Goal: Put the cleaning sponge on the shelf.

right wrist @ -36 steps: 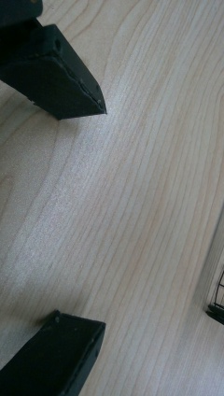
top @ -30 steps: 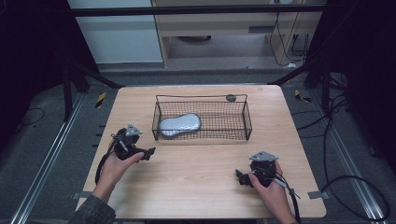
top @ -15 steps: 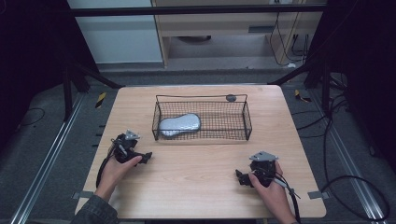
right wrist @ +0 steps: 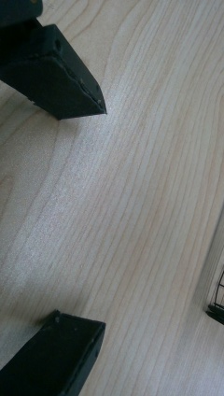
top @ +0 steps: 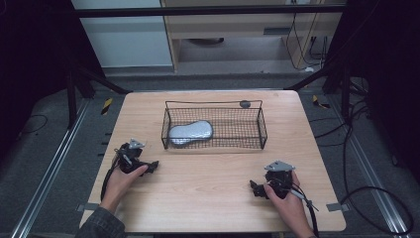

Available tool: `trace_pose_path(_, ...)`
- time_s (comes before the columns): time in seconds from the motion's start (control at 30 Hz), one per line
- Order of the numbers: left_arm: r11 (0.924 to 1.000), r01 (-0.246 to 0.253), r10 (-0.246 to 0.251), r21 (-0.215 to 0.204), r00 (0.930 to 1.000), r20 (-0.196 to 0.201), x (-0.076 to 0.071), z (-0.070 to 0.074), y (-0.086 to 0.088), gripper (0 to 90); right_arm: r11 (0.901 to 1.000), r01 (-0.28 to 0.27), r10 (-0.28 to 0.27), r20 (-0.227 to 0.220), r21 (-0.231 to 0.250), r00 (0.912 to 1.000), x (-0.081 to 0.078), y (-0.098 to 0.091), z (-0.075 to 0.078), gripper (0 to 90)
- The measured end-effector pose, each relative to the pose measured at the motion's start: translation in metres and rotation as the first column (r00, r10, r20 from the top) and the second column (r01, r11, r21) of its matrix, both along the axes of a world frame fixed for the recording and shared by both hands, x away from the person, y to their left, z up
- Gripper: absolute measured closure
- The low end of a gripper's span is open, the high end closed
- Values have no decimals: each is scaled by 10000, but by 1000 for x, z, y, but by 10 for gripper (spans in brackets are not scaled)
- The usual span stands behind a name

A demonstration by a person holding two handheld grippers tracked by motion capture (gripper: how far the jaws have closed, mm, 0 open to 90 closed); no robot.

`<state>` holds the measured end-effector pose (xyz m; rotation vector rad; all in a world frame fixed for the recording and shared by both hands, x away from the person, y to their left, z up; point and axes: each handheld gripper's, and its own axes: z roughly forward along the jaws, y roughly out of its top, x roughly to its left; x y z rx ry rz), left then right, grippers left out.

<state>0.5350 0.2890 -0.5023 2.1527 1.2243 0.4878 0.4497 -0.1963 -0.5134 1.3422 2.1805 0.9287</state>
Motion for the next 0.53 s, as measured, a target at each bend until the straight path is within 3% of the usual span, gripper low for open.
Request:
trace_pose_path(0.27, 9994, 31, -12, -340, 9985, 555, -4, -6, 3, 0, 10000, 4, -4, 0, 4, 10000, 0, 0, 0, 4)
trace_pose_path(0.53, 9993, -173, 191, -318, 9982, 568, -6, -6, 2, 0, 10000, 2, -2, -2, 1, 10000, 0, 0, 0, 3)
